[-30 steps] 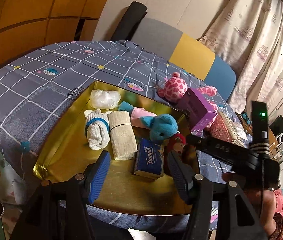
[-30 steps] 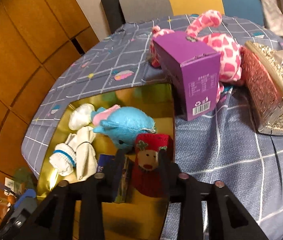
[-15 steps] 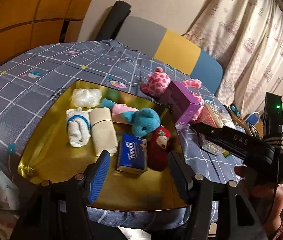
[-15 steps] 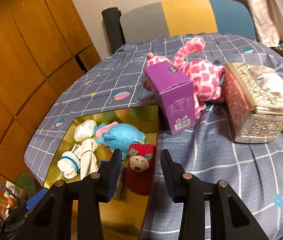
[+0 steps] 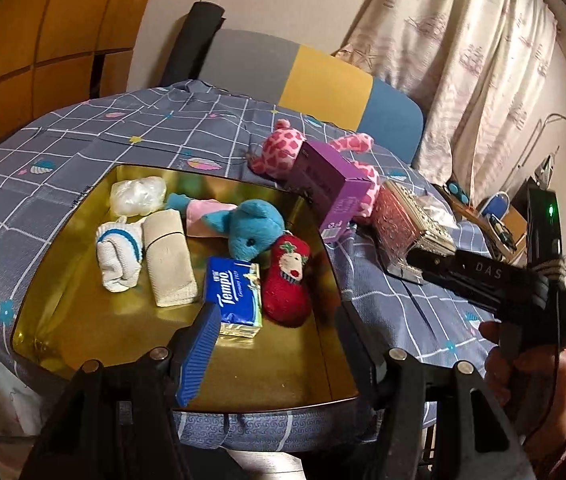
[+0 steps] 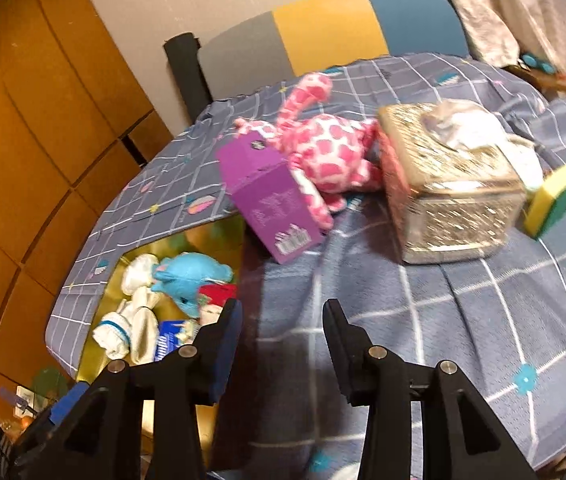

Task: Organize soft objects
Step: 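Grasp the yellow-green sponge on the table with the right tool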

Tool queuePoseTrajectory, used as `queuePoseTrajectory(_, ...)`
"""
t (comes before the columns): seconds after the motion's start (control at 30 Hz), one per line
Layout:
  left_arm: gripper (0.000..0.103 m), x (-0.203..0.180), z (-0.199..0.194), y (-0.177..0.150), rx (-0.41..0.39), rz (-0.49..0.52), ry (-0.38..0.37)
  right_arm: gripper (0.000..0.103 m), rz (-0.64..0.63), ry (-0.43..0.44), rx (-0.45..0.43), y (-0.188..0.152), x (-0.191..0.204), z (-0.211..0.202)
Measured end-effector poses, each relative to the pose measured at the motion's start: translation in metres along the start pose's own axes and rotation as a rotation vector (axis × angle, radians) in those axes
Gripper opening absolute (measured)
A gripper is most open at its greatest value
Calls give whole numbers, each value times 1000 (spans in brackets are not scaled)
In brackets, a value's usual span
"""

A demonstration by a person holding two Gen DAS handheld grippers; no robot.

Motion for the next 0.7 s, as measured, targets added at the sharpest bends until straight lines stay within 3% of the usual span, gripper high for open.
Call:
queuePoseTrajectory(0.23,61,-12,4,-2,11,23,-3,46,157,-91,20,-33,-84,-13)
queuePoseTrajectory(0.33,61,-22,7,-4,18,47,-5,46,250,-186,21,-38,-141,-20)
queuePoseTrajectory(0.43,61,-32,11,-4,29,61,-11,48,327,-276,6,-27,-201,-26)
queuePoseTrajectory(0.57,61,-43,14,-4,40,72,-6,60,387,-372,-29,6,-265,-23)
queuePoseTrajectory(0.7,61,-49,16,-4,46,89,8,61,415,-384,-19,28,-304,-1)
Point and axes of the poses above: each gripper's, at about its wrist camera, not at the fingertips, and z roughly the way its jaws point, x to its left, y to its top, the point moved 7 cm from there along z, roughly the way its jaws point, and after that the axes turned 15 degrees about -z, right-handed, at the moved point
